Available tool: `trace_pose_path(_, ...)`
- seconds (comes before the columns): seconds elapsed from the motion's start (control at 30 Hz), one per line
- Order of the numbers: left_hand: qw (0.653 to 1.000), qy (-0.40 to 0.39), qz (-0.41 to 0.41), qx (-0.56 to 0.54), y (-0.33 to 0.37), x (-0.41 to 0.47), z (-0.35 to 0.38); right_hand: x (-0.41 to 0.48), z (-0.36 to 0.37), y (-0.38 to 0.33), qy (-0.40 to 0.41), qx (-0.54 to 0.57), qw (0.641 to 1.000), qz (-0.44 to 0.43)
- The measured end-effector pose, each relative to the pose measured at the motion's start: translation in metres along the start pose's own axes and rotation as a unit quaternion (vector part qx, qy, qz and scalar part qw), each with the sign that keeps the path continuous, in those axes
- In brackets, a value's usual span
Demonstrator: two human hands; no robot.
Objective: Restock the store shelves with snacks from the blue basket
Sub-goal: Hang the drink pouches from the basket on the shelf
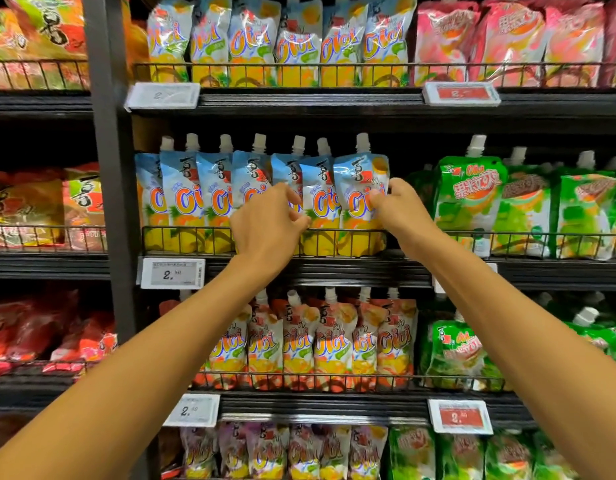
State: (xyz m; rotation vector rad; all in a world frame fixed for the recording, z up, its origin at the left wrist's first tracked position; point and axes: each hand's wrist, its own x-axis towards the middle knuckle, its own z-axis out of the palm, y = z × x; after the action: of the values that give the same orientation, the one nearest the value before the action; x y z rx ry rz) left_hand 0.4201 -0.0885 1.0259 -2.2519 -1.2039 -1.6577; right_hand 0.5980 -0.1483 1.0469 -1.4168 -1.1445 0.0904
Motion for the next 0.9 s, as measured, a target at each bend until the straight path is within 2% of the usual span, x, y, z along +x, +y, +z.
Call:
trace_pose_path(0.13, 1.000, 0.001, -0.005, -0.005, 0.001, -0.002, -0.001, 0.001, -0.004, -0.007, -0.009, -0.030, 0.998, 0.046)
trace_pose_path(0.23, 1.000, -0.001, -0.002, -0.016, 0.002, -0.007, -0.004, -0.002, -0.006, -0.006, 0.008, -0.062, 0.997, 0.042)
trace_pose_path(0.4, 0.999, 0.007, 0.007, -0.036, 0.002, -0.022, -0.013, -0.031, -0.011, -0.001, 0.043, -0.093, 0.993, -0.057)
trace_pose_path(0.53, 0.997, -0.023, -0.008, -0.069, 0.000, -0.048, -0.014, -0.072, -0.012, 0.001, 0.087, -0.030, 0.983, -0.159)
trace_pose_path(0.63, 0.993, -0.058, -0.024, -0.095, -0.007, -0.085, -0.006, -0.109, -0.011, 0.019, 0.110, 0.018, 0.973, -0.200)
trace_pose_path(0.77, 0.980, -0.148, -0.059, -0.118, -0.031, -0.160, 0.024, -0.169, -0.004, 0.085, 0.097, 0.050, 0.983, -0.145)
trace_pose_path(0.9, 0.945, -0.261, -0.141, -0.140, -0.075, -0.264, 0.068, -0.249, 0.010, 0.181, 0.040, 0.050, 0.998, 0.003)
